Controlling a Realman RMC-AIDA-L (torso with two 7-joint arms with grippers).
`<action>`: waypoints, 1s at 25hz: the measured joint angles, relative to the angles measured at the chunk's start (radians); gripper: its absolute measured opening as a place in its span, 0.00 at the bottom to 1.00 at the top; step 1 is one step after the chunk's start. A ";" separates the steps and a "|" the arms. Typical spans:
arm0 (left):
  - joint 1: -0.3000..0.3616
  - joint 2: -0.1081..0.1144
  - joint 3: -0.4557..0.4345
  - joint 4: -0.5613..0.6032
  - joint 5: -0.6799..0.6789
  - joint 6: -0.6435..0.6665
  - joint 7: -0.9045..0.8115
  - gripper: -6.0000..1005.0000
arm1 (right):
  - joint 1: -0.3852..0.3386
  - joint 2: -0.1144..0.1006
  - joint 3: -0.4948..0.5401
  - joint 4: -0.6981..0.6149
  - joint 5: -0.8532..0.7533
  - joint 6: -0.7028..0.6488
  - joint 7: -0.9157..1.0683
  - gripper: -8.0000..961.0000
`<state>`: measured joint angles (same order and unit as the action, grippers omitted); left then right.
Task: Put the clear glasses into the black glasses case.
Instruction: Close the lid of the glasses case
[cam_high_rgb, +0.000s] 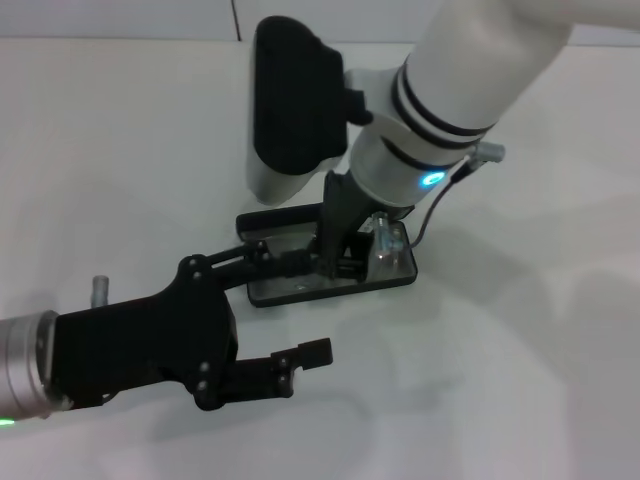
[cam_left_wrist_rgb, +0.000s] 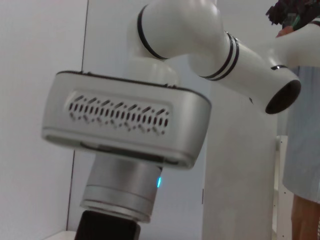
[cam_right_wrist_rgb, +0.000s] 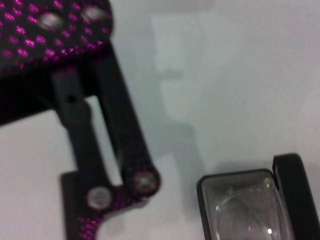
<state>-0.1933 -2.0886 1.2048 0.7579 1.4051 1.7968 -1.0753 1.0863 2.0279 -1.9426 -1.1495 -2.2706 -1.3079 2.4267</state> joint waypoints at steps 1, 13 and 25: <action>0.003 0.001 -0.001 0.000 -0.007 0.001 0.005 0.78 | -0.016 0.000 0.013 -0.019 -0.001 -0.005 0.000 0.15; 0.033 0.000 -0.102 0.000 -0.075 0.044 0.026 0.77 | -0.416 -0.004 0.301 -0.251 0.043 -0.004 -0.161 0.16; -0.049 -0.001 -0.106 0.000 -0.126 0.002 -0.003 0.77 | -0.754 -0.012 0.677 -0.008 0.761 -0.186 -0.788 0.16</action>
<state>-0.2418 -2.0896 1.0984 0.7577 1.2794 1.7991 -1.0787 0.3322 2.0162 -1.2655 -1.1570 -1.5092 -1.4941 1.6387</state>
